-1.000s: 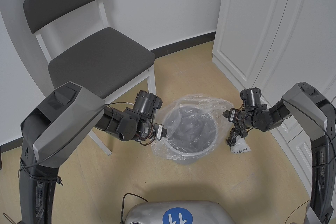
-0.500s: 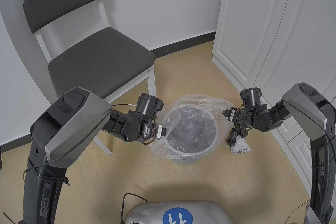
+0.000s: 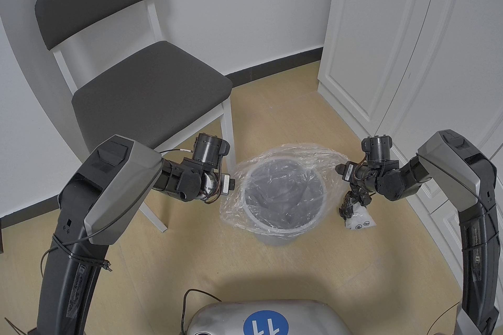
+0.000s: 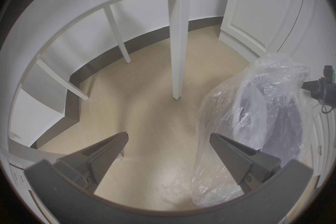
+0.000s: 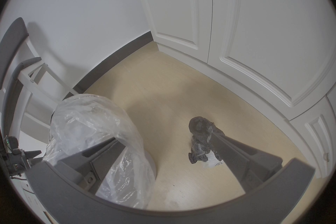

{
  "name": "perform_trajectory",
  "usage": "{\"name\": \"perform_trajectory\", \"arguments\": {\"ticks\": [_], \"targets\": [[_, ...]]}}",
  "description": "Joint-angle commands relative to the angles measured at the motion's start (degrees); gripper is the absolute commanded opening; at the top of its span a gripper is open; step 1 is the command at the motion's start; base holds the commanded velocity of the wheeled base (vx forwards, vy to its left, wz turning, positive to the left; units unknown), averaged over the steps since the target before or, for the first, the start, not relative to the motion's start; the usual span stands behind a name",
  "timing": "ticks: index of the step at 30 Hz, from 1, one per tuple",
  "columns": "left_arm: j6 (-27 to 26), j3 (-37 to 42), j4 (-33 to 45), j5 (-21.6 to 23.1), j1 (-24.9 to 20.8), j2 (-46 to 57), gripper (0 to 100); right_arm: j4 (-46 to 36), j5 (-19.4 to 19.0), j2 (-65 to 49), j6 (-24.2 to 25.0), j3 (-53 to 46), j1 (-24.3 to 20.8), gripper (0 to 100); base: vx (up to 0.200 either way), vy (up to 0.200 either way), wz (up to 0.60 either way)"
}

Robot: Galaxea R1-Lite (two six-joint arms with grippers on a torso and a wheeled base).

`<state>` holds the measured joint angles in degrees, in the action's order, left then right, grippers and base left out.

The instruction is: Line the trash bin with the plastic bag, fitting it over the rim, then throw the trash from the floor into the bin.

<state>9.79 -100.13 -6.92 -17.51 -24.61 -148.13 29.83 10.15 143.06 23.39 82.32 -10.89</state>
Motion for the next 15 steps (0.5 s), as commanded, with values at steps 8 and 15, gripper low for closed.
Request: {"name": "perform_trajectory", "arguments": {"ticks": [8, 15], "targets": [[1.0, -2.0, -0.7, 0.0, 0.4, -1.4, 100, 0.1, 0.0, 6.9, 3.2, 7.7, 1.1, 100, 0.000, 0.000, 0.00], [1.4, -2.5, -0.8, 0.0, 0.4, -1.9, 100, -0.7, 0.6, 12.1, 3.2, 13.4, 1.1, 100, 0.000, 0.000, 0.00]]}}
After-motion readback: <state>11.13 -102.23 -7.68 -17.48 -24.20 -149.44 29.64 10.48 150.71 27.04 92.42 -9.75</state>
